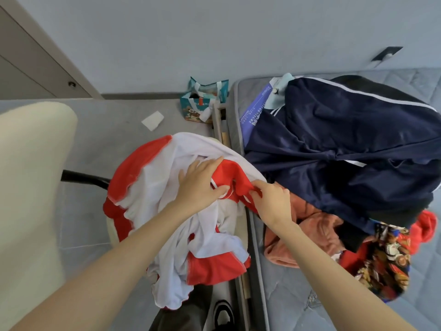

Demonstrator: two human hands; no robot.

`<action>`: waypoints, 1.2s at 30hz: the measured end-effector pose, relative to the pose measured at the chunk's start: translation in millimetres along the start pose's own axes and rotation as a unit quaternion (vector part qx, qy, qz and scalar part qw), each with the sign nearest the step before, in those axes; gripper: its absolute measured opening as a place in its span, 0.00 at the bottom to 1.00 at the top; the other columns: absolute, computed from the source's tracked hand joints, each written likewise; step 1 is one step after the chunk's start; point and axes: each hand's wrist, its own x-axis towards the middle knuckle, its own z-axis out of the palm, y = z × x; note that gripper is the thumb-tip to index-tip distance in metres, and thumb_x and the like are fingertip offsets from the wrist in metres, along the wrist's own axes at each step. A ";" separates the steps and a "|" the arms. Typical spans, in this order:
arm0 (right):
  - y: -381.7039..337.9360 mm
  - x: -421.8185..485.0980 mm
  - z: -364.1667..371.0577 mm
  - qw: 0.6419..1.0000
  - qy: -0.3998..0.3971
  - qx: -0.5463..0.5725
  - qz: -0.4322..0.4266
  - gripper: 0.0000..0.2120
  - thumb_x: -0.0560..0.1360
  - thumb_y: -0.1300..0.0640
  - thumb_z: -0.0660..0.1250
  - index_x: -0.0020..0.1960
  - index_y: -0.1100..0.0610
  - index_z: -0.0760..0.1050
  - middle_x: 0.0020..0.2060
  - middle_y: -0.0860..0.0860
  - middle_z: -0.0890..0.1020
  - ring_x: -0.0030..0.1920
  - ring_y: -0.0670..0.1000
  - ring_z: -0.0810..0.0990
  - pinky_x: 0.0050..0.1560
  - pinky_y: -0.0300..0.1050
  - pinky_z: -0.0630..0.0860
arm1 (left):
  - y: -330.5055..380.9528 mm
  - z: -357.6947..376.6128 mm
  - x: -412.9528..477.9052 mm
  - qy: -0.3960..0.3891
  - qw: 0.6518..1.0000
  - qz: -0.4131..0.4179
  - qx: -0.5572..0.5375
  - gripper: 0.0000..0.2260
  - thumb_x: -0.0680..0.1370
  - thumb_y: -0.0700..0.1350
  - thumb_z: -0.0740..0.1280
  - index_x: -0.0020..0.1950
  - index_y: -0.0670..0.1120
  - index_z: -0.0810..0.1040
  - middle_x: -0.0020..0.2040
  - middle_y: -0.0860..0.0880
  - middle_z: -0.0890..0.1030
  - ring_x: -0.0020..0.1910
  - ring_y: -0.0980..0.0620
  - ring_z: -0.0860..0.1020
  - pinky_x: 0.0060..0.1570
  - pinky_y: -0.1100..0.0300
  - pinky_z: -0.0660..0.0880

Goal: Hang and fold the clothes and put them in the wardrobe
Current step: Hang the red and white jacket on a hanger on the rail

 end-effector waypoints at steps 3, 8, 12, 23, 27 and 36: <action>3.8 -13.0 -21.3 0.998 0.020 0.059 -0.015 0.11 0.77 0.62 0.59 0.53 0.53 0.79 0.44 0.53 0.81 0.43 0.56 0.79 0.44 0.51 0.75 | 7.0 3.8 -4.7 0.015 0.999 -0.012 0.050 0.26 0.78 0.53 0.65 0.75 0.56 0.61 0.68 0.51 0.70 0.67 0.44 0.65 0.67 0.47 0.63; 1.6 -47.8 -48.3 0.982 0.051 0.181 -0.001 0.10 0.73 0.68 0.55 0.43 0.60 0.74 0.40 0.52 0.77 0.38 0.49 0.75 0.39 0.43 0.70 | 9.2 3.6 -47.0 -0.048 0.997 0.053 -0.003 0.11 0.79 0.45 0.64 0.60 0.51 0.78 0.55 0.51 0.80 0.57 0.46 0.76 0.52 0.55 0.70; -4.5 -83.6 -68.3 0.937 0.130 0.315 0.072 0.08 0.74 0.63 0.59 0.39 0.60 0.75 0.34 0.48 0.78 0.34 0.44 0.72 0.34 0.35 0.68 | 22.6 -8.6 -116.5 -0.156 0.971 0.062 -0.172 0.09 0.76 0.44 0.68 0.49 0.59 0.80 0.46 0.48 0.83 0.47 0.50 0.79 0.49 0.57 0.74; -33.7 -226.3 -129.8 0.618 -0.240 0.724 0.188 0.13 0.77 0.67 0.64 0.61 0.64 0.74 0.43 0.57 0.84 0.41 0.51 0.84 0.50 0.41 0.80 | 79.8 20.3 -320.7 -0.125 0.954 0.051 -0.266 0.07 0.77 0.44 0.68 0.48 0.41 0.81 0.41 0.48 0.82 0.39 0.59 0.76 0.48 0.59 0.76; -36.3 -284.9 -151.5 0.800 -0.205 0.564 0.003 0.15 0.72 0.70 0.68 0.59 0.67 0.77 0.48 0.62 0.81 0.45 0.55 0.79 0.55 0.50 0.77 | 82.4 20.5 -382.6 -0.156 0.959 0.030 -0.236 0.16 0.79 0.46 0.65 0.67 0.51 0.74 0.60 0.59 0.76 0.57 0.63 0.75 0.56 0.73 0.71; -49.1 -403.1 -207.1 0.885 -0.134 0.237 -0.377 0.15 0.70 0.78 0.58 0.44 0.66 0.82 0.37 0.55 0.83 0.39 0.44 0.79 0.44 0.41 0.77 | 66.6 -39.7 -481.6 0.245 0.958 0.005 -0.150 0.21 0.79 0.40 0.63 0.71 0.50 0.67 0.63 0.50 0.74 0.52 0.58 0.74 0.52 0.68 0.68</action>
